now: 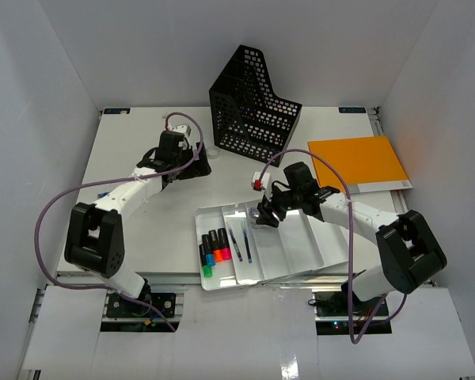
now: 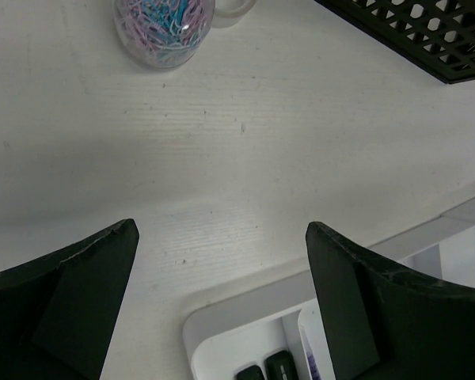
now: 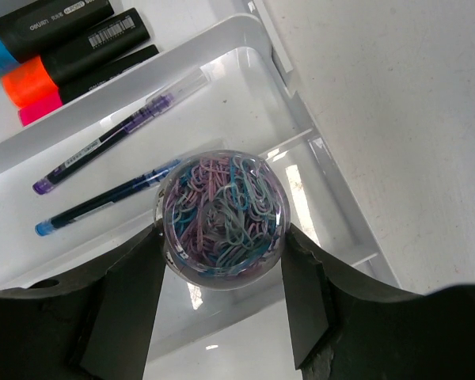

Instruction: Organize the desk

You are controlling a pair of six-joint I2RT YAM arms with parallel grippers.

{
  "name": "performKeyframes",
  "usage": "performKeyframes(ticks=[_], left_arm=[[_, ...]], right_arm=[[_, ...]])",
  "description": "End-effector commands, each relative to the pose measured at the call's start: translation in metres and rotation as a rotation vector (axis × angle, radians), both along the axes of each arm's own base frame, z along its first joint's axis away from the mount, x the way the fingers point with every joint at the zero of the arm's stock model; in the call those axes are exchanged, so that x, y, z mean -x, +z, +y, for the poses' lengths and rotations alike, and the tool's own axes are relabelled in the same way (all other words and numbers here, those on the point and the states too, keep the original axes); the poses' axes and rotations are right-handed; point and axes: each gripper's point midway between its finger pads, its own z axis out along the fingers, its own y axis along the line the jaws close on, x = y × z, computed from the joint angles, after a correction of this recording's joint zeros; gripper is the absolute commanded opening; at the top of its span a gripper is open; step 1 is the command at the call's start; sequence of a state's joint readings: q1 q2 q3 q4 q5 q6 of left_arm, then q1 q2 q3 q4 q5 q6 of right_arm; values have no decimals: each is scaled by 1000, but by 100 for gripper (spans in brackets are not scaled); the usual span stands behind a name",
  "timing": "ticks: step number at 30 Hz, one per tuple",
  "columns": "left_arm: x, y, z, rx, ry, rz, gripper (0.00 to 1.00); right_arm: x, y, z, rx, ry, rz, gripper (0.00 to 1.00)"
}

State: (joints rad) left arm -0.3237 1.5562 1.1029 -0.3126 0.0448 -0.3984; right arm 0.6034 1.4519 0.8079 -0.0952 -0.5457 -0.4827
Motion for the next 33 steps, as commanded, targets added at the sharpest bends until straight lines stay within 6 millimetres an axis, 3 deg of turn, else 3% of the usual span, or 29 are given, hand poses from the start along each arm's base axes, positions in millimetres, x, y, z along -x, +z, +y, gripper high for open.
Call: performKeyframes(ticks=[1, 10, 17, 20, 25, 29, 33], left_arm=[[-26, 10, -5, -33, -33, -36, 98], [-67, -8, 1, -137, 13, 9, 98], [-85, -22, -2, -162, 16, 33, 98], [-90, -26, -3, -167, 16, 40, 98], [-98, -35, -3, -185, 21, 53, 98], [-109, -46, -3, -214, 23, 70, 94], [-124, -45, -5, -232, 28, 73, 92]], right_arm=[[-16, 2, 3, 7, -12, -48, 12], [-21, 7, -6, -6, -38, -53, 14], [-21, 3, -11, -1, -37, -46, 18], [-21, -2, -12, 10, -40, -37, 36], [-22, 8, -12, -3, -41, -62, 90], [-24, 25, -14, -44, -41, -80, 90], [-32, 43, -29, -91, -71, -106, 90]])
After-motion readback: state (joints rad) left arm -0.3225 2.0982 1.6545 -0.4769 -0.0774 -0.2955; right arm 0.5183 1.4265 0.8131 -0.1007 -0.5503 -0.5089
